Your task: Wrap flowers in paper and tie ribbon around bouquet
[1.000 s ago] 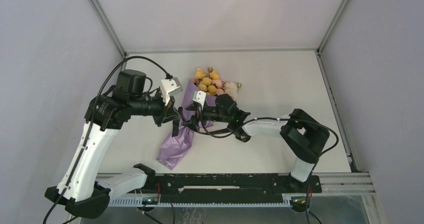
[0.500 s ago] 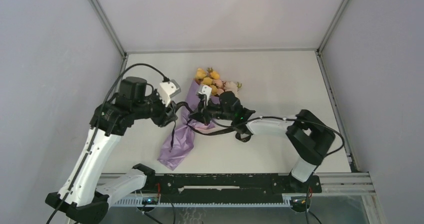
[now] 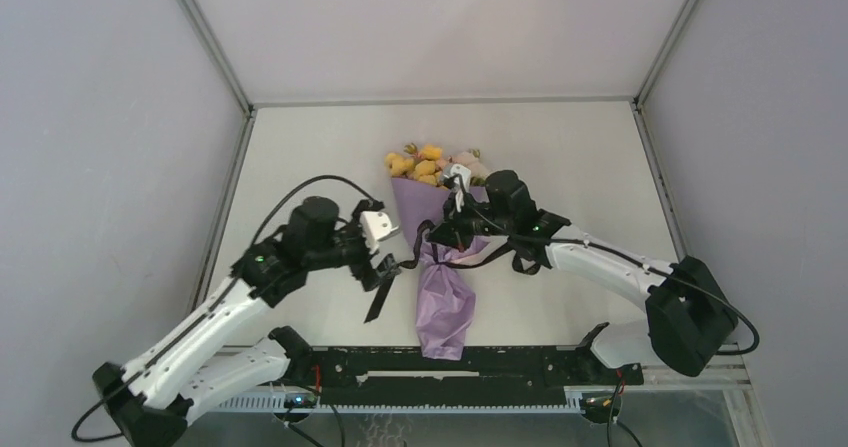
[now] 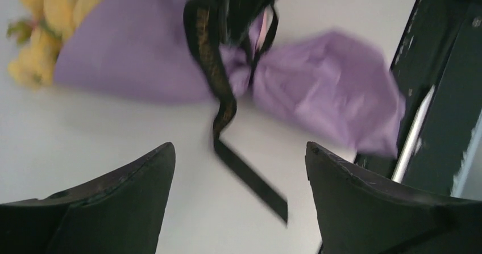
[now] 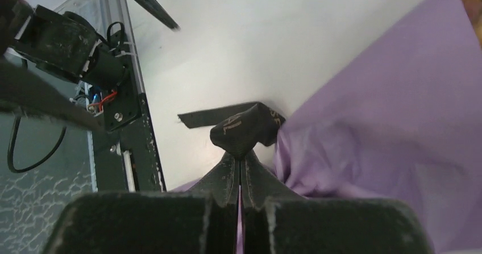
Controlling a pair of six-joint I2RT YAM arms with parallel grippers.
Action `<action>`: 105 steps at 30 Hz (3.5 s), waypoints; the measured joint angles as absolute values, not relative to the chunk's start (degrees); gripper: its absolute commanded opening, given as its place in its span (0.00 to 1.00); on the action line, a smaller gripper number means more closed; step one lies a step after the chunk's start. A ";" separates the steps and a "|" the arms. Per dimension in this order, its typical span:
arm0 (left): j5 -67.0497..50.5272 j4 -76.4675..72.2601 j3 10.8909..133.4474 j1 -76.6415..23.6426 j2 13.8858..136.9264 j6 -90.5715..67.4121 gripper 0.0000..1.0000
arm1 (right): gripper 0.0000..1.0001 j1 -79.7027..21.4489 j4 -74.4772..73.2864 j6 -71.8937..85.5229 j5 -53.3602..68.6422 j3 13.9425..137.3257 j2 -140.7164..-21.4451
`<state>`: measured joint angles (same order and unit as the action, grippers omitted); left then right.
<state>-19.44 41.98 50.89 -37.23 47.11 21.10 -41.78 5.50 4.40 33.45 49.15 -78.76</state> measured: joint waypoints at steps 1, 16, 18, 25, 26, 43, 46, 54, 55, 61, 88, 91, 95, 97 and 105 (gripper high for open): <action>-19.57 36.40 48.93 -39.18 47.99 19.22 0.90 | 0.00 -41.15 4.82 4.51 33.65 48.31 -77.97; -12.99 -17.39 27.79 -45.69 66.70 -6.81 0.66 | 0.00 -37.12 12.32 19.66 32.23 38.72 -74.63; -11.33 -22.68 24.56 -47.81 66.74 -7.62 0.56 | 0.00 -36.91 13.30 21.10 31.97 38.72 -74.63; -6.39 -32.29 21.63 -49.95 70.15 -8.08 0.38 | 0.00 -36.45 16.16 24.60 31.75 38.72 -75.05; -6.17 -33.17 21.65 -49.93 70.65 -7.90 0.36 | 0.00 -36.45 16.19 24.77 31.75 38.72 -75.16; -7.75 -40.91 21.63 -49.93 75.00 -7.70 0.00 | 0.48 -35.99 12.95 27.79 28.53 38.70 -75.48; -7.51 -41.21 21.52 -49.93 75.00 -7.75 0.00 | 0.59 -34.02 4.08 28.25 23.42 38.65 -71.50; -6.04 -43.33 18.39 -49.98 74.32 -6.37 0.00 | 0.83 -16.58 -16.53 31.31 7.73 33.80 -54.26; -5.93 -43.64 18.09 -50.04 74.22 -6.00 0.00 | 0.83 -13.65 -18.46 31.40 7.31 32.82 -54.33; -5.58 -45.41 16.58 -50.30 73.08 -4.56 0.00 | 0.70 -6.37 -21.56 31.22 7.99 28.77 -63.26; -5.76 -46.59 15.66 -50.39 71.37 -1.45 0.00 | 0.07 -20.64 -27.68 23.83 0.23 42.17 -83.02; -5.96 -46.59 15.66 -50.41 71.33 -1.43 0.00 | 0.00 -19.84 -28.10 22.57 4.91 42.17 -82.87; -6.17 -46.65 15.33 -50.41 71.02 -0.36 0.00 | 0.00 -16.69 -30.22 19.73 15.94 42.41 -76.53; -6.24 -46.63 14.85 -50.41 70.70 0.12 0.00 | 0.00 -15.35 -31.79 18.63 21.87 44.93 -68.86; -6.68 -46.63 14.66 -50.83 70.59 1.89 0.00 | 0.00 -28.73 -10.39 21.56 31.55 59.70 -64.18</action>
